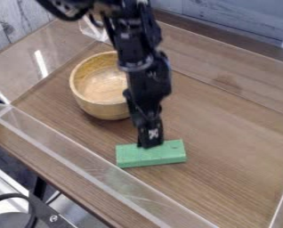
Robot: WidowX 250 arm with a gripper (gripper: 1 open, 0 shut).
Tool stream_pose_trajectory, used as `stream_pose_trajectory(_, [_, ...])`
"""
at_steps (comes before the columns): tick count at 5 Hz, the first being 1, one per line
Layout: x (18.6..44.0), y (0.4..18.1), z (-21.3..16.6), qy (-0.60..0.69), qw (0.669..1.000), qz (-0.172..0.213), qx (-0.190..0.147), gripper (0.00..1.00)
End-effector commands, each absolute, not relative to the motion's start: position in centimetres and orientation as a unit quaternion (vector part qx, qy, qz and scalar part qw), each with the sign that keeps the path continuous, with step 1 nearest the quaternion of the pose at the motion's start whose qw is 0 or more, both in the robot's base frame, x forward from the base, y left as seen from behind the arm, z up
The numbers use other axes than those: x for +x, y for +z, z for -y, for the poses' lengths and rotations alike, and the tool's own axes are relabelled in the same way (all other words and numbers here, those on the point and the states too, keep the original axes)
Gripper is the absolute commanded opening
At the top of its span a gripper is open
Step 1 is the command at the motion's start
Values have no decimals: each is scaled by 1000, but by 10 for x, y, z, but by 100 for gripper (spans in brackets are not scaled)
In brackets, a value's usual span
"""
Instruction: Remove the green block from inside the brown bowl and put it on the table
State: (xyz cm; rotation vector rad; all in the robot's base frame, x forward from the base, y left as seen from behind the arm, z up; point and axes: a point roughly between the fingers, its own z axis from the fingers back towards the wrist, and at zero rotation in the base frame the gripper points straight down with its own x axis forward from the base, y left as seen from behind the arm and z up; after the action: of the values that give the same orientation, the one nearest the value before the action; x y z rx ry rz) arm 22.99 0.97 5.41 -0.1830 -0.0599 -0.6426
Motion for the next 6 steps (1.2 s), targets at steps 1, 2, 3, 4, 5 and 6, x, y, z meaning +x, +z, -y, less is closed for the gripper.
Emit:
stream_pose_trajectory(1, [253,91,-20,-325,938,78,-95,100])
stream_pose_trajectory(2, [253,109,-29,-318,940,96,-72,100])
stream_pose_trajectory(3, [249,127,-40,-307,943,118,-50,100])
stream_pose_trajectory(4, [255,145,-54,-291,945,143,-39,100])
stream_pose_trajectory(5, [260,150,-62,-286,945,155,-38,100])
stream_pose_trajectory(6, [259,151,-65,-298,940,168,-21,0])
